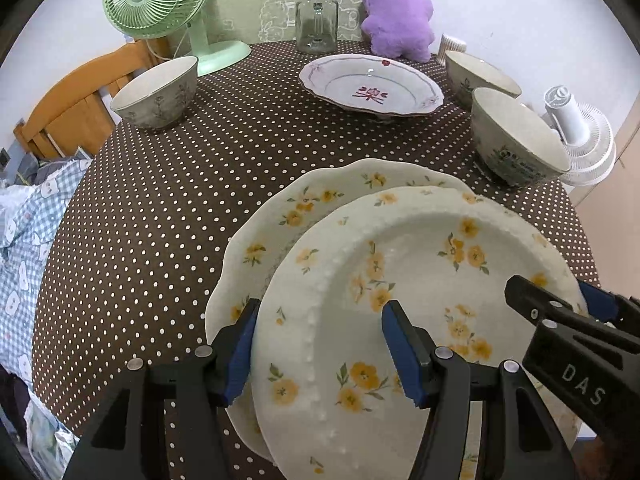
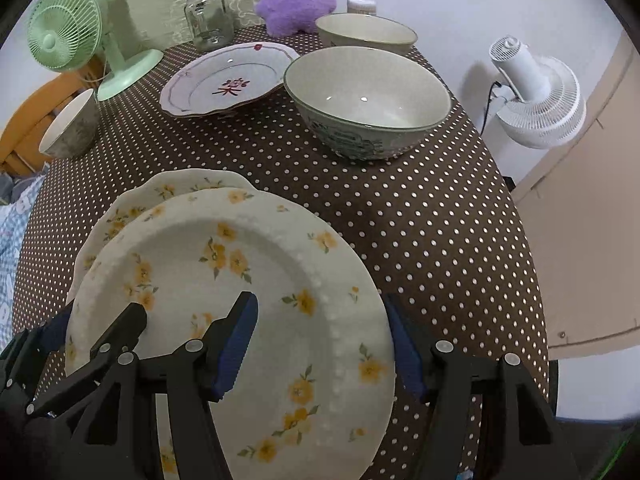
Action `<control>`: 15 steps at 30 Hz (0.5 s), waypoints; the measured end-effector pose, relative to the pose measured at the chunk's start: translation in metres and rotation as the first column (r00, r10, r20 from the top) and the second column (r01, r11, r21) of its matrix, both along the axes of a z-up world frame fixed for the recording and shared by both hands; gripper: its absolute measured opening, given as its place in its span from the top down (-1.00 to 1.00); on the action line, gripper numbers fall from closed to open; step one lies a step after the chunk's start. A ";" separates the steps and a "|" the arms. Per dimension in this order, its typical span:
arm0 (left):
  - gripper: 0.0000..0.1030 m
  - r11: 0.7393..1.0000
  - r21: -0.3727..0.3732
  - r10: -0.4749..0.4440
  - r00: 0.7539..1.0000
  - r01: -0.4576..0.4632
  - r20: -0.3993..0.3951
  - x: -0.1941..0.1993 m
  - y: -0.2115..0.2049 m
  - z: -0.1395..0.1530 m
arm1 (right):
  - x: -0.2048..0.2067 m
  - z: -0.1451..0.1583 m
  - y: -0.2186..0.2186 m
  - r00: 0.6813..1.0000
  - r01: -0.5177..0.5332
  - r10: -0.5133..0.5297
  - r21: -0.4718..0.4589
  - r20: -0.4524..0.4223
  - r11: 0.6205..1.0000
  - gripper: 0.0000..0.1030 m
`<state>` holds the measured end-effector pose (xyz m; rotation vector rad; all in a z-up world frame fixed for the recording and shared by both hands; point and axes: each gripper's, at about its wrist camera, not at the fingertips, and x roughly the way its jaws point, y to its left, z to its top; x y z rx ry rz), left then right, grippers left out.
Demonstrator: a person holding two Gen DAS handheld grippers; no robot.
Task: Organize plates and bowls
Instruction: 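Lay the second plate onto the plate held by the right tool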
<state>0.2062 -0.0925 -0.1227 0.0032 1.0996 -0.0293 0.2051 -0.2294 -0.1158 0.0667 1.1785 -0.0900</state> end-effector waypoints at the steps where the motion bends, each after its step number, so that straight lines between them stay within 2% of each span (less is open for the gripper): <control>1: -0.20 1.000 0.004 0.003 1.000 -0.003 0.000 0.003 -0.002 -0.002 | 0.002 -0.001 0.000 1.000 -0.005 0.005 0.001 0.000 1.000 -0.31; 15: -0.28 1.000 0.029 -0.012 0.999 0.011 0.039 0.008 -0.001 -0.006 | 0.012 -0.012 0.003 1.000 -0.018 0.018 0.012 -0.009 1.000 -0.29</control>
